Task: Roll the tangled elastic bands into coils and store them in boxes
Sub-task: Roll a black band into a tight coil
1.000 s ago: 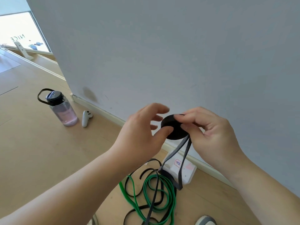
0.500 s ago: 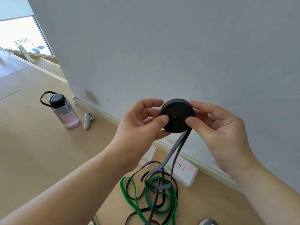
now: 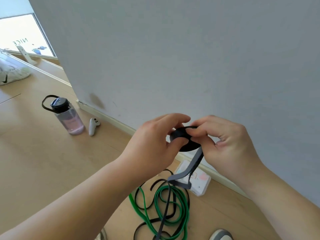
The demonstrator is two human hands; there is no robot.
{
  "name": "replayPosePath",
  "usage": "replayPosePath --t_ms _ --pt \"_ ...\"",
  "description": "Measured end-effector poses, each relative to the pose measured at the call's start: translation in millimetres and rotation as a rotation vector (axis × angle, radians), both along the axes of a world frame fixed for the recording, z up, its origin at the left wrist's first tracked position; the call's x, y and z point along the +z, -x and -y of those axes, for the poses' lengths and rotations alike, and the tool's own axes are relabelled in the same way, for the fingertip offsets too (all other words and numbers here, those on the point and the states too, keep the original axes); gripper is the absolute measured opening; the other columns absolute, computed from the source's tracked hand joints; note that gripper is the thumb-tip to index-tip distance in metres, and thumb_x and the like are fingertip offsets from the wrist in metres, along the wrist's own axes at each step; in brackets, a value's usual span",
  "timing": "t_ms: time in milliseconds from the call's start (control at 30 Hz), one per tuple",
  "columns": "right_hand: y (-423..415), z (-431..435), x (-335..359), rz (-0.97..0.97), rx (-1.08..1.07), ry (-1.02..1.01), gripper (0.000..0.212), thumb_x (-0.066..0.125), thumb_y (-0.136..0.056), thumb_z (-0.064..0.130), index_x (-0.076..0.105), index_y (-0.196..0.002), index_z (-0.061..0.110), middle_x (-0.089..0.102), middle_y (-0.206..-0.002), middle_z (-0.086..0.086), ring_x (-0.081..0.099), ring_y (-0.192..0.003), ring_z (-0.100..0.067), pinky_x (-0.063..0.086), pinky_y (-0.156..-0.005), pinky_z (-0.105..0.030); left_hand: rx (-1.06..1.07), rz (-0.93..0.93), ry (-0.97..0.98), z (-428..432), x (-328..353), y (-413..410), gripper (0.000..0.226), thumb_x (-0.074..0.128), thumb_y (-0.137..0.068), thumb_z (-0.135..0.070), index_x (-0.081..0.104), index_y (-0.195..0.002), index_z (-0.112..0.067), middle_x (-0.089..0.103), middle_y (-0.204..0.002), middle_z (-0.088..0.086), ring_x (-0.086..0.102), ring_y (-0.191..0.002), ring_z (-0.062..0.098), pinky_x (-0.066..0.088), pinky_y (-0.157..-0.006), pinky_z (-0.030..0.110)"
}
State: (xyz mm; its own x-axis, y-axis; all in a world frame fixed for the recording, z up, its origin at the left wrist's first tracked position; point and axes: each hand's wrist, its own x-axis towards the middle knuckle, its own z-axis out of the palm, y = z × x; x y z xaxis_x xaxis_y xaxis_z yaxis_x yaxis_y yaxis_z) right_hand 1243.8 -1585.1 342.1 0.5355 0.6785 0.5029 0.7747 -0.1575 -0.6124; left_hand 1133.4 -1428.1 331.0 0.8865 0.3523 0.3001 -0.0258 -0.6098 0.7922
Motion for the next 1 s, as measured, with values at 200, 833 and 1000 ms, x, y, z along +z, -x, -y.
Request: replayPosePath --t_ms 200,833,1000 --pt "6 -2 4 -0.420 -0.144 -0.087 0.029 0.085 -0.079 0.003 0.080 -0.093 0.028 0.080 -0.091 0.014 0.076 -0.091 -0.005 0.059 -0.087 -0.021 0.029 -0.020 0.138 -4 2 0 0.039 0.071 -0.092 -0.011 0.066 -0.117 -0.041 0.067 -0.103 -0.022 0.065 -0.097 -0.001 0.057 -0.075 0.018" --pt "5 0 3 -0.488 -0.092 -0.017 0.038 0.079 -0.083 -0.003 0.080 -0.100 0.031 0.079 -0.093 0.012 0.075 -0.090 -0.006 0.058 -0.085 -0.017 0.034 -0.052 0.127 -2 -3 -1 0.040 0.074 -0.091 -0.016 0.063 -0.121 -0.039 0.070 -0.107 -0.018 0.066 -0.100 -0.001 0.061 -0.081 0.023" --pt "-5 4 5 -0.640 -0.154 -0.167 0.027 0.086 -0.074 0.008 0.078 -0.095 0.023 0.081 -0.090 0.001 0.078 -0.086 -0.016 0.061 -0.082 -0.026 0.091 0.007 0.454 -5 3 -3 0.037 0.072 -0.092 -0.006 0.070 -0.112 -0.037 0.073 -0.102 -0.009 0.072 -0.095 0.007 0.060 -0.079 0.021"
